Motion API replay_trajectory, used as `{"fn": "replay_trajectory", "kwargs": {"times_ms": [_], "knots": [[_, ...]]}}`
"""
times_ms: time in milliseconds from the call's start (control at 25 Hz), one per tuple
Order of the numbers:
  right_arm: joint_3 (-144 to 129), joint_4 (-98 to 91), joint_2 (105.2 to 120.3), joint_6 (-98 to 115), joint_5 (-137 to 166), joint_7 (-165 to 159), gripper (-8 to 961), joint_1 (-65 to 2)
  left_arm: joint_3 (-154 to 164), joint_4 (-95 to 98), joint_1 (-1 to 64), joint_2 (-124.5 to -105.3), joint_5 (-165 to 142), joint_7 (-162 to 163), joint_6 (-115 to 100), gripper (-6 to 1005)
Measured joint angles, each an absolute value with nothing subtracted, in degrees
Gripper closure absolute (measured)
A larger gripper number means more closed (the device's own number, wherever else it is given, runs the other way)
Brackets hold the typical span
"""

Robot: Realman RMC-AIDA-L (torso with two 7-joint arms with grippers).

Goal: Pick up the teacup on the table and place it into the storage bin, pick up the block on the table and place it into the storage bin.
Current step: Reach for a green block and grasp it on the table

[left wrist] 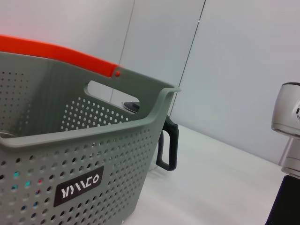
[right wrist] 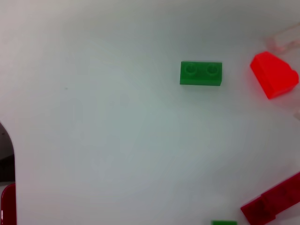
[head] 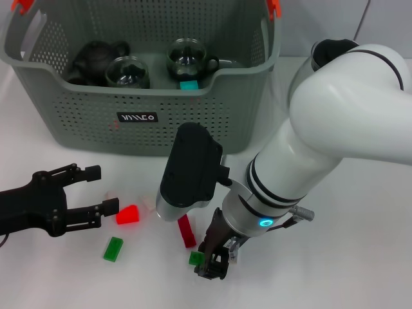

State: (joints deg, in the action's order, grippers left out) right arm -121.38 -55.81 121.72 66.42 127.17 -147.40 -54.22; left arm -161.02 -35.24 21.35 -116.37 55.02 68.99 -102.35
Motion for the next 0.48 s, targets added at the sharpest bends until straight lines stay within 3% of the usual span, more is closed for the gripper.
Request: {"fn": "replay_trajectory", "kwargs": {"times_ms": [480], "knots": [[-121.5, -55.1, 121.72, 66.3, 127.2, -147.3, 636, -54.2, -161.0, -35.2, 21.4, -116.37, 55.0, 69.0, -102.3, 136]]}}
